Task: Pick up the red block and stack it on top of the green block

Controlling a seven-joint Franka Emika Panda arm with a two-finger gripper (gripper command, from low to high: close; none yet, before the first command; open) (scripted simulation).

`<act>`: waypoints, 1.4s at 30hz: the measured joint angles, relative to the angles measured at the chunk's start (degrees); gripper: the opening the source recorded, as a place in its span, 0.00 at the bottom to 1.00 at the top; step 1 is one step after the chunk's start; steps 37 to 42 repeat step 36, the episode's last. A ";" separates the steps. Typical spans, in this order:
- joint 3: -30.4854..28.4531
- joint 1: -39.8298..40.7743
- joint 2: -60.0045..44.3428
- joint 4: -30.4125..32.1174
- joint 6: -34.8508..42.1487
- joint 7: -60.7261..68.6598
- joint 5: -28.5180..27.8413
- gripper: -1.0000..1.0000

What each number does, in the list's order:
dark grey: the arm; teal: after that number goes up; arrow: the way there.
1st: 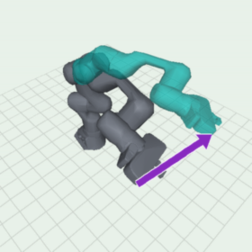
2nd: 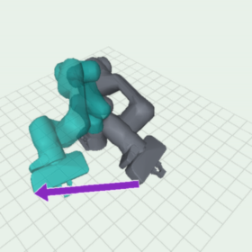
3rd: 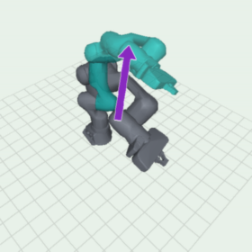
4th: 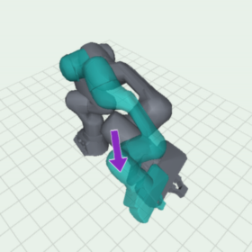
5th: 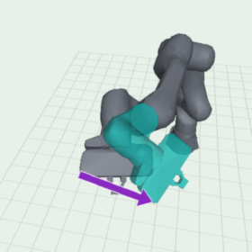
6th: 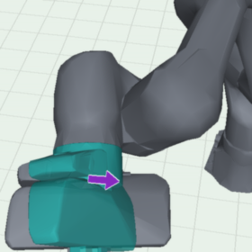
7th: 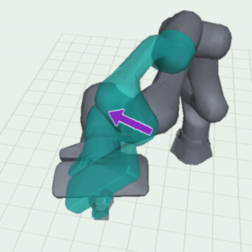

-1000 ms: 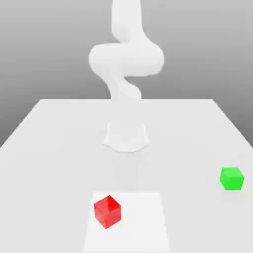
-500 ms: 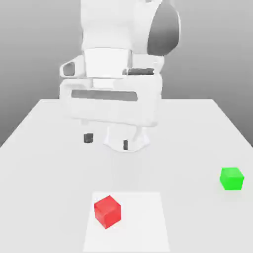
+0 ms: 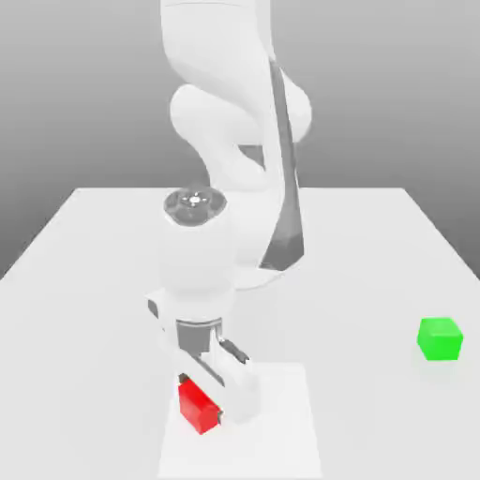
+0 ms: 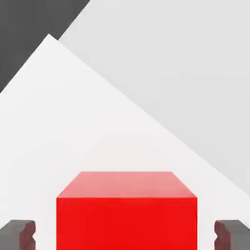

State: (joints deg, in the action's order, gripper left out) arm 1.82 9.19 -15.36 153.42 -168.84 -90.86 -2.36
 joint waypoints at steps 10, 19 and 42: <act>1.18 0.18 10.61 1.55 9.03 1.49 1.59 0.00; 13.23 -20.15 14.96 0.92 13.90 22.86 3.76 0.00; 15.75 -42.59 6.11 -0.56 7.30 35.04 -6.68 1.00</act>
